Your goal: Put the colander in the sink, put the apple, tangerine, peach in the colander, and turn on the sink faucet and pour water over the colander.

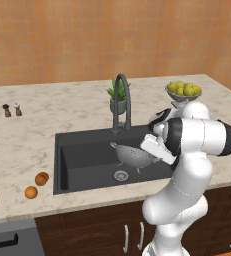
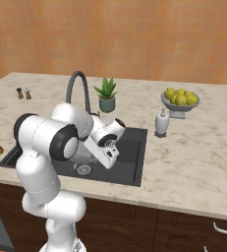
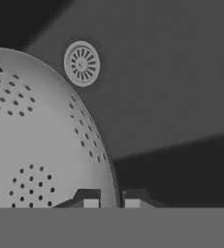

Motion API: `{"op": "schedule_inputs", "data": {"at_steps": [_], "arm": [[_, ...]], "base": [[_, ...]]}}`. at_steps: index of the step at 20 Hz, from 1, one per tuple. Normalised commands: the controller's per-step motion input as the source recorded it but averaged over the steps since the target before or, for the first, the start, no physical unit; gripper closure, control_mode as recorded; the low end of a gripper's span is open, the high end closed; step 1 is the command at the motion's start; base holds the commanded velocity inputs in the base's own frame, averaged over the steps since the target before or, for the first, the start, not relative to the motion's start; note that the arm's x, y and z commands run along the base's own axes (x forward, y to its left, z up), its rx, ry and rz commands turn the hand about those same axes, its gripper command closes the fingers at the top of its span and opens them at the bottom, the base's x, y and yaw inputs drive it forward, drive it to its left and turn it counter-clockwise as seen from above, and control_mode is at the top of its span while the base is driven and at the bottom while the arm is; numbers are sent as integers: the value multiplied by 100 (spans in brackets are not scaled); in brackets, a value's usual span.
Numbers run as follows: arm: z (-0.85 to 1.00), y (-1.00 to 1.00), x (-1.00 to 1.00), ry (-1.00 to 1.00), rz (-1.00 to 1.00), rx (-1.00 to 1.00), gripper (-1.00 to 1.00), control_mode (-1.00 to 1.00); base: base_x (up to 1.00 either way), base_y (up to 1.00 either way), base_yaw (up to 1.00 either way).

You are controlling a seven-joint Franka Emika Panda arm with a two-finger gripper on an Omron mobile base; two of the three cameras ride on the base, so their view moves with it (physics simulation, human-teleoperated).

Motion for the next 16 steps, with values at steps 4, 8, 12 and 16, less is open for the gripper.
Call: {"op": "schedule_inputs", "data": {"at_steps": [4, 8, 12, 16], "arm": [[-5, 3, -3, -26, -12, -9, 100, -100], [-24, 21, 0, -19, -14, -10, 100, -100], [-13, 16, 0, -13, -12, -7, 100, -100], [-9, 0, 0, -10, -4, -7, 100, -100]], "base": [[0, 0, 0], [0, 0, 0], [0, 0, 0], [0, 0, 0]]}}
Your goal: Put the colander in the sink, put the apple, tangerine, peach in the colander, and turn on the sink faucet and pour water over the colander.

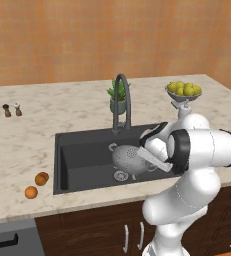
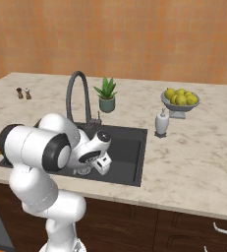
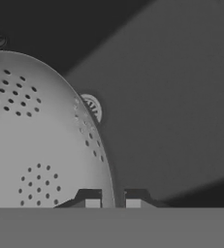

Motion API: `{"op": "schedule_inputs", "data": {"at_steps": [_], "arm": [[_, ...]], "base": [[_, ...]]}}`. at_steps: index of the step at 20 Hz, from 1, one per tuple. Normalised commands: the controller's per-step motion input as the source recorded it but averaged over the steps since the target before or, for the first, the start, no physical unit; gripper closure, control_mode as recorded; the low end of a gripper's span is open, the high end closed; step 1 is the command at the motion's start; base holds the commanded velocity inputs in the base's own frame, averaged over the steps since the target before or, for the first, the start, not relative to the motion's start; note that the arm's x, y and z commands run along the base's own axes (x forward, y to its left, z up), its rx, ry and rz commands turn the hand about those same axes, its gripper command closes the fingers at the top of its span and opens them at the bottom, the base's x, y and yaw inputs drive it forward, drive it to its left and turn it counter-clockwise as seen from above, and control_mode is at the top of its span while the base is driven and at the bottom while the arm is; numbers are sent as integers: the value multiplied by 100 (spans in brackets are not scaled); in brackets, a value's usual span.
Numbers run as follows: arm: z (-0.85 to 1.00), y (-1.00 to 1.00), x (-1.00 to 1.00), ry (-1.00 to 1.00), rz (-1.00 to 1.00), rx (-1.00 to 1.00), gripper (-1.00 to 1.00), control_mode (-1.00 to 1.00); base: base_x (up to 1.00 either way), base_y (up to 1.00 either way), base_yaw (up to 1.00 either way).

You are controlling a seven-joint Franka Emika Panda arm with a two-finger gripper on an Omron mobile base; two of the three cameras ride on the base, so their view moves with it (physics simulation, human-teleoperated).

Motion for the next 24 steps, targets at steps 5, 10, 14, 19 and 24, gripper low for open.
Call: {"op": "schedule_inputs", "data": {"at_steps": [5, 10, 14, 19, 24], "arm": [[-19, -1, -6, -2, 0, -13, 100, -100], [-8, -4, -50, -1, 5, -6, 100, -100], [-2, 1, -54, 1, 16, 0, 100, -100], [0, 0, 9, 9, 27, 0, 100, -100], [0, 2, 62, 1, 14, 0, 100, -100]], "base": [[0, 0, 0], [0, 0, 0], [0, 0, 0], [0, 0, 0], [0, 0, 0]]}}
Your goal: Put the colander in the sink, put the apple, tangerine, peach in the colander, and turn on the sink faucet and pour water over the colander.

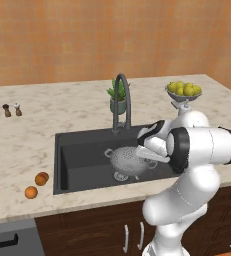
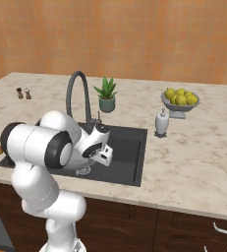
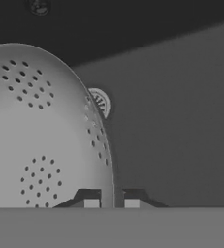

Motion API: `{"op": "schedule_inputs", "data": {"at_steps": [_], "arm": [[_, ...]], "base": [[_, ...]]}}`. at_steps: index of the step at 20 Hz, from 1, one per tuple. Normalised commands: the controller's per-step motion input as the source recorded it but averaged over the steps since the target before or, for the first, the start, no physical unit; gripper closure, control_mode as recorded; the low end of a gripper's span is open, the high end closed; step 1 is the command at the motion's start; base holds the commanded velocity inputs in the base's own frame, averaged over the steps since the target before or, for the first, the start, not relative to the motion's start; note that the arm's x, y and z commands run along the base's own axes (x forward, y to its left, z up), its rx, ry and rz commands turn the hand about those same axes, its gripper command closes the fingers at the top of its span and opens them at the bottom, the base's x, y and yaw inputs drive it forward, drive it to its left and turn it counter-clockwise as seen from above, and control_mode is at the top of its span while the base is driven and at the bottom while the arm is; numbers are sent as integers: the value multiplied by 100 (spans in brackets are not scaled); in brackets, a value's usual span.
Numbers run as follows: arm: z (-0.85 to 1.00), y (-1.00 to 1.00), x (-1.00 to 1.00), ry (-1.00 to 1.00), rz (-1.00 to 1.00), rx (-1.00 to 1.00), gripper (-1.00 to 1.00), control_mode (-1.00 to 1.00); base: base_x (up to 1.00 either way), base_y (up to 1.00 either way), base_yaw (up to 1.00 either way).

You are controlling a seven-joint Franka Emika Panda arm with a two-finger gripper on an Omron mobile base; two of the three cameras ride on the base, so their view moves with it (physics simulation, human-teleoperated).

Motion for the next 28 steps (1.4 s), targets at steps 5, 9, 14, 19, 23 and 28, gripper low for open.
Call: {"op": "schedule_inputs", "data": {"at_steps": [5, 9, 14, 19, 23, 28], "arm": [[-3, 10, 74, -3, 0, 0, 100, -100], [-38, 6, 26, -5, 0, 0, 100, -100], [-60, 0, -24, -2, 0, 0, 100, -100], [-38, 0, -16, 0, 0, 0, 100, -100], [-13, 13, 6, 0, 0, 0, 100, -100], [-25, 26, 21, 0, 0, 0, 100, -100]], "base": [[0, 0, 0], [0, 0, 0], [0, 0, 0], [0, 0, 0], [0, 0, 0], [0, 0, 0]]}}
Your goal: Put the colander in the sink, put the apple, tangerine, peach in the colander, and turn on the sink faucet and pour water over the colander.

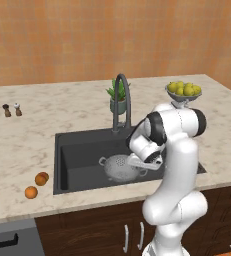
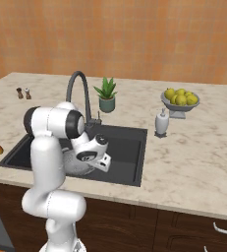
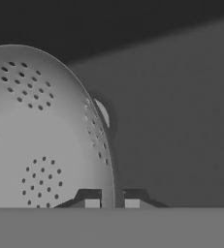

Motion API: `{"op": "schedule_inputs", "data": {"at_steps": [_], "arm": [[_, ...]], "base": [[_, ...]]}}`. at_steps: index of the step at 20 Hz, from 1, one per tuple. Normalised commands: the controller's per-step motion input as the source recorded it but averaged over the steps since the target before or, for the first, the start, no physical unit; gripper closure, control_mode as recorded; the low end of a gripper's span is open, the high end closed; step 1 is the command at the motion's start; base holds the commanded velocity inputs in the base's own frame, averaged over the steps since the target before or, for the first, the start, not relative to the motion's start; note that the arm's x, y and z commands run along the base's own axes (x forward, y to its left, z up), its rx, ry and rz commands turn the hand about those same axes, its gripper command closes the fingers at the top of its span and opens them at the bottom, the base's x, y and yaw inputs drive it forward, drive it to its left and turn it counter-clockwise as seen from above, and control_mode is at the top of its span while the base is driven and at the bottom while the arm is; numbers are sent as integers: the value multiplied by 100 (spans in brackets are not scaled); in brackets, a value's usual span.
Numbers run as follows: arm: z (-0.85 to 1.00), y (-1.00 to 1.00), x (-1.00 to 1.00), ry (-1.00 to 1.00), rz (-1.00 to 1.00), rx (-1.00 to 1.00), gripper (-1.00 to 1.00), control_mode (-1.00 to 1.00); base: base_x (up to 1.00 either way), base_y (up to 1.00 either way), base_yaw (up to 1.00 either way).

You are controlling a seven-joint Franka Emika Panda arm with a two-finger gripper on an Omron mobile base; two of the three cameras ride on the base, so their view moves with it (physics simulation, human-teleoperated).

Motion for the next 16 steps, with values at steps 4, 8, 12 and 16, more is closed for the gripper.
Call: {"op": "schedule_inputs", "data": {"at_steps": [4, 8, 12, 16], "arm": [[-23, 16, 20, 0, 0, 0, 100, -100], [-34, 1, 31, 0, 0, 0, 100, -100], [-33, 0, 24, 0, 0, 0, 100, -100], [-18, 0, 11, 0, 0, 0, 100, -100]], "base": [[0, 0, 0], [0, 0, 0], [0, 0, 0], [0, 0, 0]]}}
